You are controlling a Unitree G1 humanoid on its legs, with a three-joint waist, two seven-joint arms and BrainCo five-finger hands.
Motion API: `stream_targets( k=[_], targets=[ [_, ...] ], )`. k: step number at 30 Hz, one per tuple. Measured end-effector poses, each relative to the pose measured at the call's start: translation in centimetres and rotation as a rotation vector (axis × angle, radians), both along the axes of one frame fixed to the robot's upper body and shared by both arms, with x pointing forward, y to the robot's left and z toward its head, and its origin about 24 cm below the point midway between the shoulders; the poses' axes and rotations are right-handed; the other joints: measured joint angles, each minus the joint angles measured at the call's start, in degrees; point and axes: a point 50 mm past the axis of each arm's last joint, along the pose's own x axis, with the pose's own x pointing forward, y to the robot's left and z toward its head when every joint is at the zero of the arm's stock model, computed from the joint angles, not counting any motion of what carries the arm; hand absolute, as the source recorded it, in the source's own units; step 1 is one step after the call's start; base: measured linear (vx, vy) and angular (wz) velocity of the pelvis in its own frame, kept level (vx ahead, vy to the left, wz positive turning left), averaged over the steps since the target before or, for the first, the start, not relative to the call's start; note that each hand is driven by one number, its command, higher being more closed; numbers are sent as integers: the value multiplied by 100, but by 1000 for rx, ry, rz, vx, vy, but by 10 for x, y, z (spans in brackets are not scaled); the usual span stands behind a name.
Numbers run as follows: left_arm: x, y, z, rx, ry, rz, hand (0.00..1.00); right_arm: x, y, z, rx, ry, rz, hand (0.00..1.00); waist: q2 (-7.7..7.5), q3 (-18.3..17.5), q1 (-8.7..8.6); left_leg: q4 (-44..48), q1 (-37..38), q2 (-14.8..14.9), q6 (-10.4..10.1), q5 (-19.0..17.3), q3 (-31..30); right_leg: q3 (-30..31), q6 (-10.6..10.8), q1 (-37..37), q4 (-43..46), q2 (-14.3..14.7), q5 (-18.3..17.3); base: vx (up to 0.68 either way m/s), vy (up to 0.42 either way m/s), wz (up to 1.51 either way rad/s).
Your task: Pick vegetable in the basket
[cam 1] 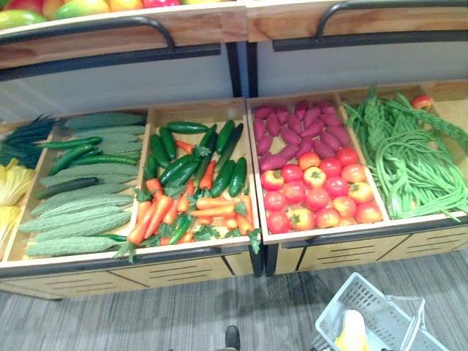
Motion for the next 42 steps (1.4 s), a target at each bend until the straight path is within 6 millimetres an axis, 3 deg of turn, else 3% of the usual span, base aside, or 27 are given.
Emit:
stream_targets(
  k=[2, 3, 5, 6, 10, 13, 20, 27, 34, 36, 42],
  targets=[
    [25, 10, 18, 88, -128, -5, 0, -4, 1, -1, -1, 13, 1, 100, -1, 6, 6, 0, -16, -62, 15, 20, -112, -157, 39, 100, -24, -47, 19, 61, 35, 50],
    [50, 22, 44, 219, -277, -16, 0, -5, 5, -2, -2, 22, 26, 100, -44, 24, 29, 0, -29, -124, 51, 46, -208, -272, 57, 162, -31, -87, 30, 98, 31, 50],
    [70, 34, 70, 411, -405, -77, 0, 1, 11, -2, -19, 9, 56, 100, -59, 33, 12, -1, -34, -183, 59, 54, -286, -336, 59, 222, -67, -101, 32, 99, 28, 30],
    [82, 44, 94, 611, -502, -108, 0, 7, 16, -1, -38, -14, 91, 100, -73, 38, 3, -1, -19, -231, 61, 55, -289, -340, 60, 228, -71, -143, 34, 105, 39, 14],
    [105, 45, 154, 915, -781, -141, 0, 14, 21, -1, -59, -28, 157, 100, -250, 92, 24, 11, 20, -297, 62, 56, -276, -183, 57, 292, -148, -193, 37, 70, 22, 11],
    [117, 36, 180, 994, -921, -269, 0, 21, 25, -1, -59, -34, 213, 100, -300, 73, 20, -6, 44, -303, 62, 55, -114, -59, 57, 299, -223, -182, 38, 22, -2, -6],
    [136, 38, 201, 1039, -959, -572, 0, 31, 30, 0, -64, -42, 293, 100, -271, 80, -30, -12, 83, -145, 31, 26, 203, 306, 110, 176, -386, 14, 116, -29, -26, -26],
    [173, 51, 207, 1101, -824, -853, 0, 44, 10, 11, -137, -65, 364, 100, -171, 127, -165, -4, -5, -47, 6, 8, 599, 738, 69, -175, -389, 83, 207, -17, -8, -31],
    [205, 58, 200, 1141, -677, -974, 0, 43, 5, 13, -150, -57, 392, 100, -164, 220, -281, 27, 70, -32, 6, 11, 957, 1070, 40, -298, -392, 94, 239, 27, 2, -24],
    [207, 56, 199, 1143, -662, -992, 0, 43, 4, 13, -152, -53, 397, 100, -161, 243, -345, 27, 95, -30, 6, 11, 991, 1112, 37, -301, -391, 96, 241, 20, -2, -15],
    [221, 51, 207, 1193, -650, -1053, 0, 45, 3, 14, -164, -64, 404, 100, -128, 431, -330, 26, 108, 5, 6, 11, 1294, 1448, -9, -502, -369, 131, 319, -14, 1, -25]
  ],
)
